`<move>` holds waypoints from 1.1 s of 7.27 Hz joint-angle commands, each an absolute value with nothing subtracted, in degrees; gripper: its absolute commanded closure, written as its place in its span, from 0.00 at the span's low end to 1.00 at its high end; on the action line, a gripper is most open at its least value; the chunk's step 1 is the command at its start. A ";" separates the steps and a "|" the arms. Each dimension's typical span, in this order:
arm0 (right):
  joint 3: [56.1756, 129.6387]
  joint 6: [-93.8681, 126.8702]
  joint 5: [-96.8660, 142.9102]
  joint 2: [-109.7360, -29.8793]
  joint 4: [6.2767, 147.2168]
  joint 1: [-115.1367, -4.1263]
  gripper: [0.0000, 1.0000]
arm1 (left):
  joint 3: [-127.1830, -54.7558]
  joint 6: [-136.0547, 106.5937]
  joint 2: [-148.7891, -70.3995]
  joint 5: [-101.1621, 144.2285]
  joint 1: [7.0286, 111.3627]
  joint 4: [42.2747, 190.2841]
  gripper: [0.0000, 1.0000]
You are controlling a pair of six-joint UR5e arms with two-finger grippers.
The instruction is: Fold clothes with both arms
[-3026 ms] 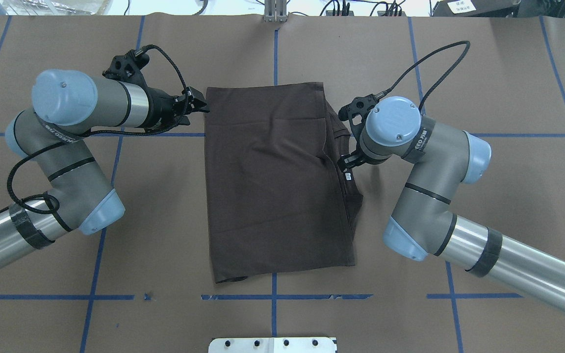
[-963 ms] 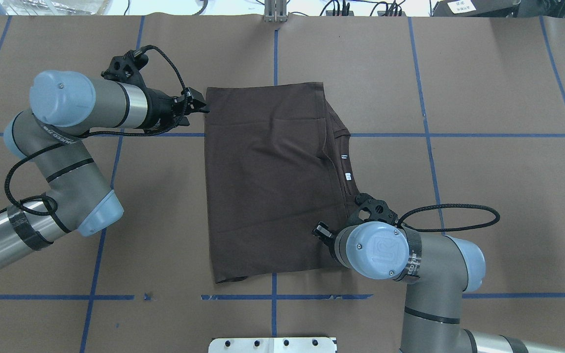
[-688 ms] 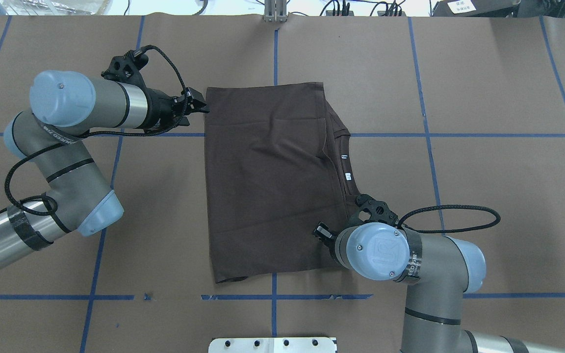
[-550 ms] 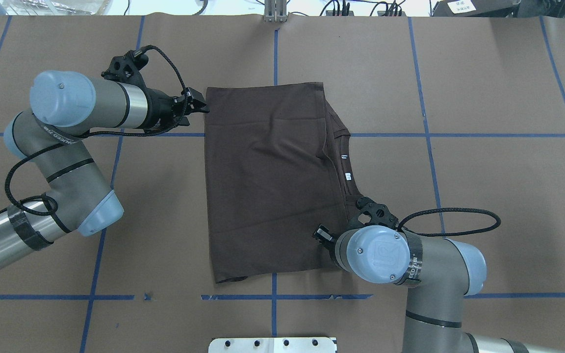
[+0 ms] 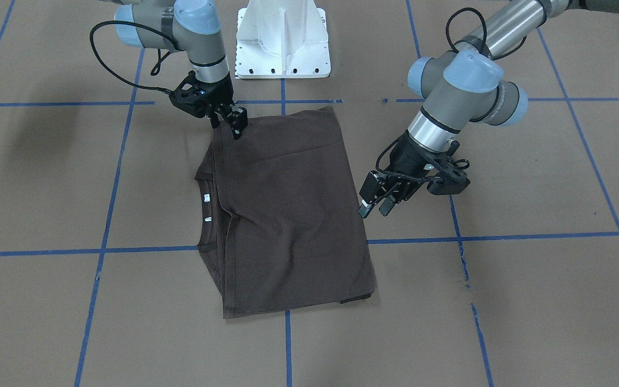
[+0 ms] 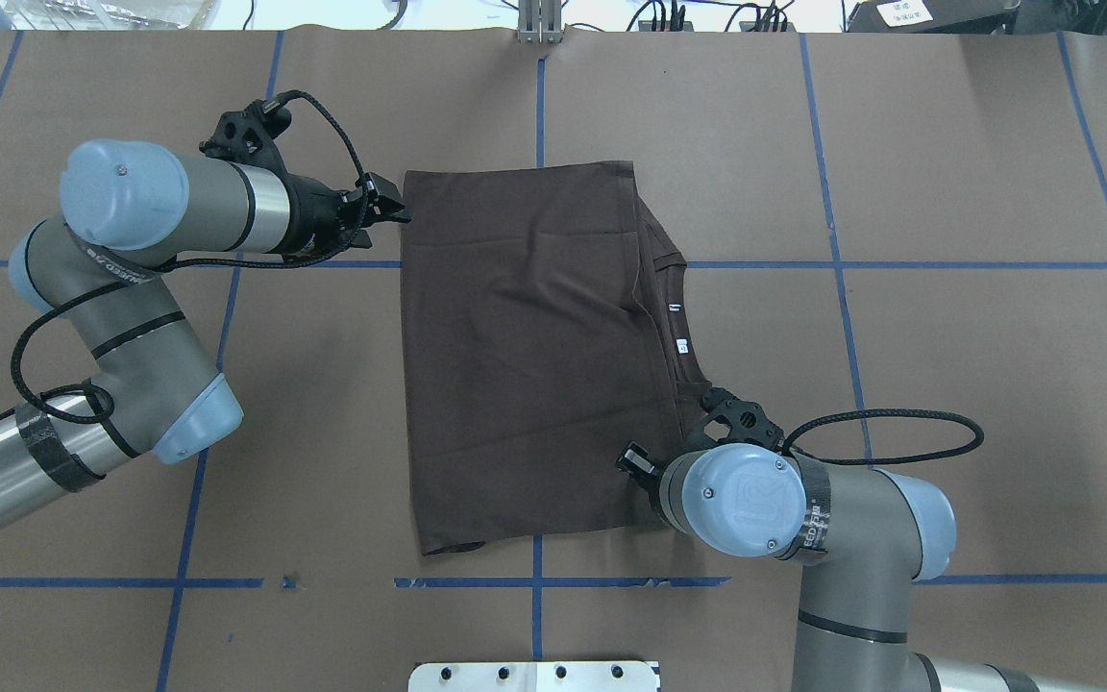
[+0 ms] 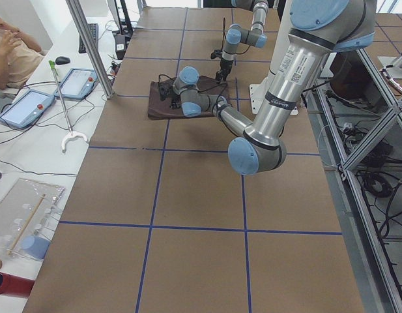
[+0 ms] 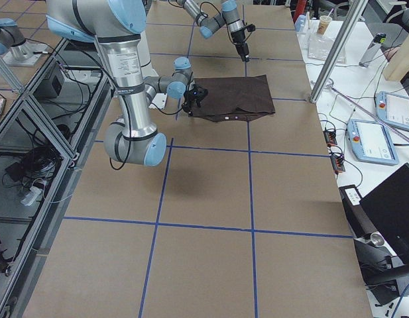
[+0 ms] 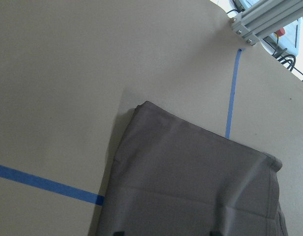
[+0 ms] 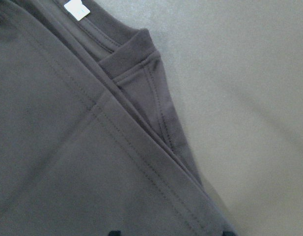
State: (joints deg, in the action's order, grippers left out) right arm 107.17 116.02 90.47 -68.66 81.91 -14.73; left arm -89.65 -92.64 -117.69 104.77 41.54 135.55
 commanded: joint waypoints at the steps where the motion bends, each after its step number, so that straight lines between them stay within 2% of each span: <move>1: 108.44 116.02 90.44 -69.86 82.00 -14.77 0.29 | -89.65 -92.64 -117.69 104.77 41.48 135.62 0.34; 6: 108.72 116.02 89.82 -70.75 81.91 -12.66 0.31 | -89.65 -92.64 -117.69 104.77 41.40 135.62 0.34; 7: 108.72 116.02 89.91 -70.66 81.83 -12.66 0.47 | -89.65 -92.64 -117.60 104.77 41.40 135.70 0.34; 8: 108.72 116.02 89.91 -70.58 81.83 -12.66 0.81 | -89.65 -92.64 -117.68 104.77 41.40 135.62 0.34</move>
